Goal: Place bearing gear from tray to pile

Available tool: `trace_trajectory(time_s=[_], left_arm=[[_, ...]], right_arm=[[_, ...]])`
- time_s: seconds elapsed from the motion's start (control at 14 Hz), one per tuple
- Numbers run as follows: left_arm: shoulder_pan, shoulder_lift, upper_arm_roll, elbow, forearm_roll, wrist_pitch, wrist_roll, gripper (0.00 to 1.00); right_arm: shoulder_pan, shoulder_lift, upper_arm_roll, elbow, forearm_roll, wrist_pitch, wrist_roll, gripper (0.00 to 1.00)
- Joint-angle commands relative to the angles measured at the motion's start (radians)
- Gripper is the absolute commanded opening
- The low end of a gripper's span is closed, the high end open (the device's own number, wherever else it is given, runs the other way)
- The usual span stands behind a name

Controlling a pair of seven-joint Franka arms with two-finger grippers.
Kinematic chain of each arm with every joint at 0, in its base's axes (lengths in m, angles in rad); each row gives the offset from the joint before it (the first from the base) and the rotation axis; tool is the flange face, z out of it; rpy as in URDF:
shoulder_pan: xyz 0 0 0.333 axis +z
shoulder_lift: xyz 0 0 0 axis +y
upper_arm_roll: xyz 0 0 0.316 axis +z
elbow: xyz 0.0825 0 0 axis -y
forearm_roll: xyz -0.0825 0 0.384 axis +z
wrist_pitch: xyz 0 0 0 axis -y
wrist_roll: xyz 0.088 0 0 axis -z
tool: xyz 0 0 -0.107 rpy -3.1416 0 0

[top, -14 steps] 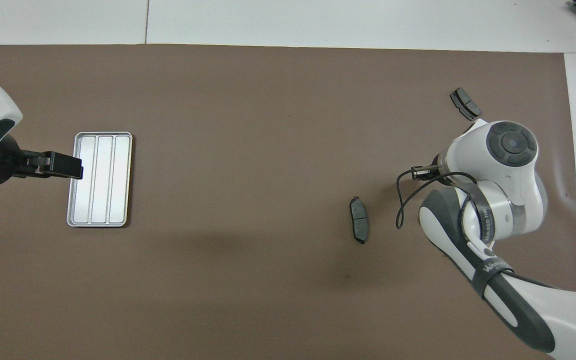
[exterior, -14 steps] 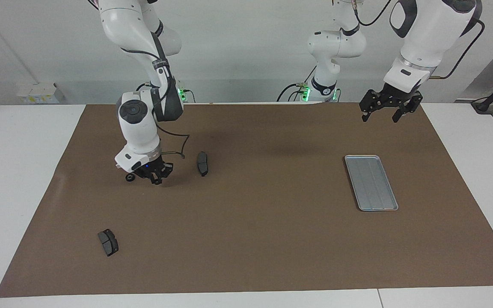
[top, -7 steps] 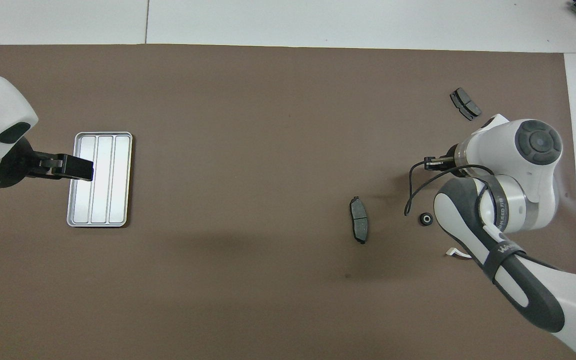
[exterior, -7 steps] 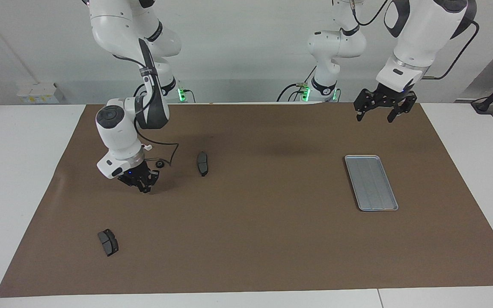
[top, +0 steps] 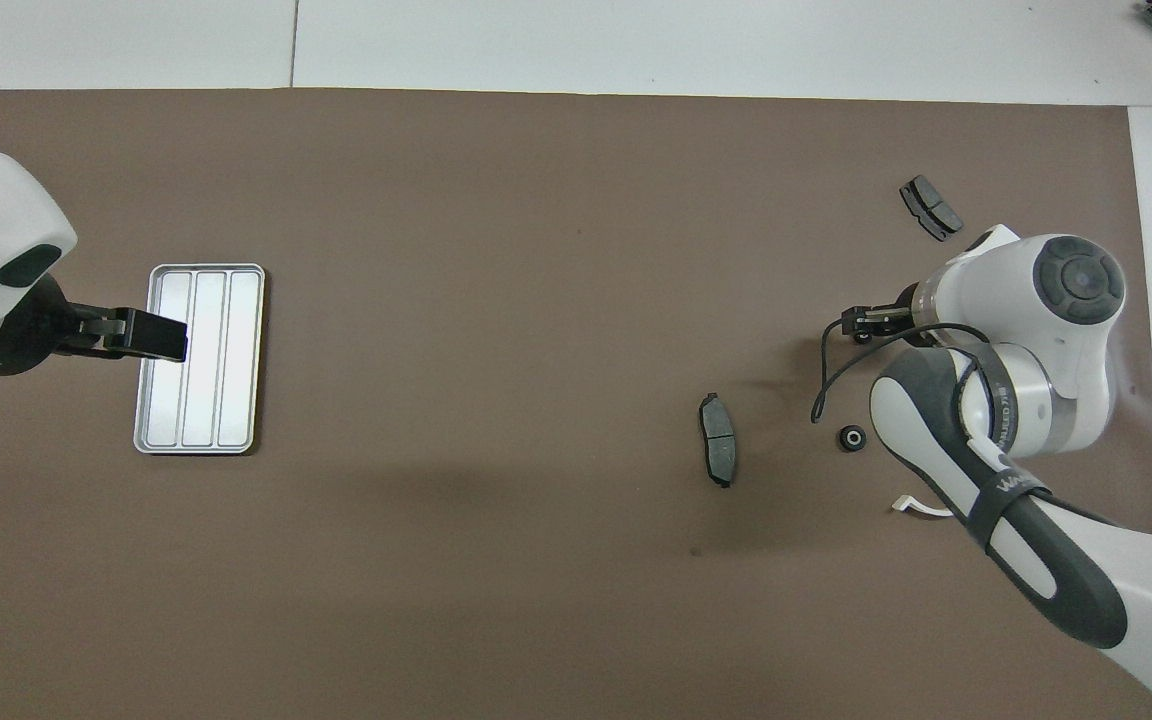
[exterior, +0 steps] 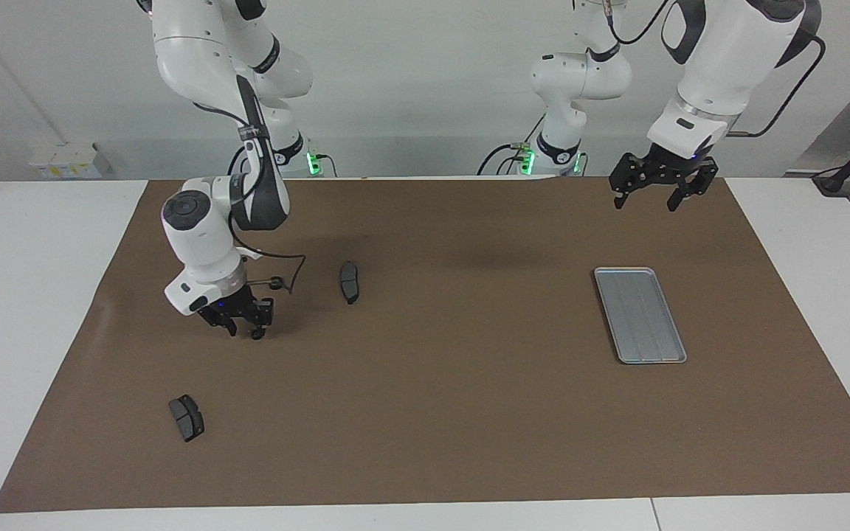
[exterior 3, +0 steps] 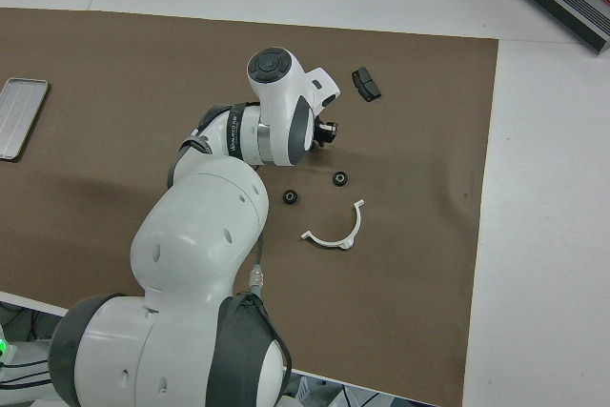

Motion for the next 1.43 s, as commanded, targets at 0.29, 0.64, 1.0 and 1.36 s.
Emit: trace_trajectory(time_s=[0.29, 0.64, 1.0, 1.36], left_arm=[[-0.013, -0.017, 0.012, -0.012, -0.003, -0.010, 0.011, 1.00], [-0.013, -0.017, 0.012, -0.012, -0.003, -0.010, 0.011, 1.00], [-0.013, -0.017, 0.012, -0.012, -0.003, -0.010, 0.011, 1.00], [-0.013, -0.017, 0.012, -0.012, -0.003, -0.010, 0.011, 1.00]], right_arm=[[0.003, -0.099, 0.023, 0.243, 0.017, -0.388, 0.060, 1.00], [0.009, -0.241, 0.040, 0.311, 0.019, -0.600, 0.114, 1.00], [0.007, -0.291, 0.080, 0.415, 0.074, -0.805, 0.119, 1.00], [0.003, -0.301, 0.080, 0.408, 0.074, -0.870, 0.118, 1.00]])
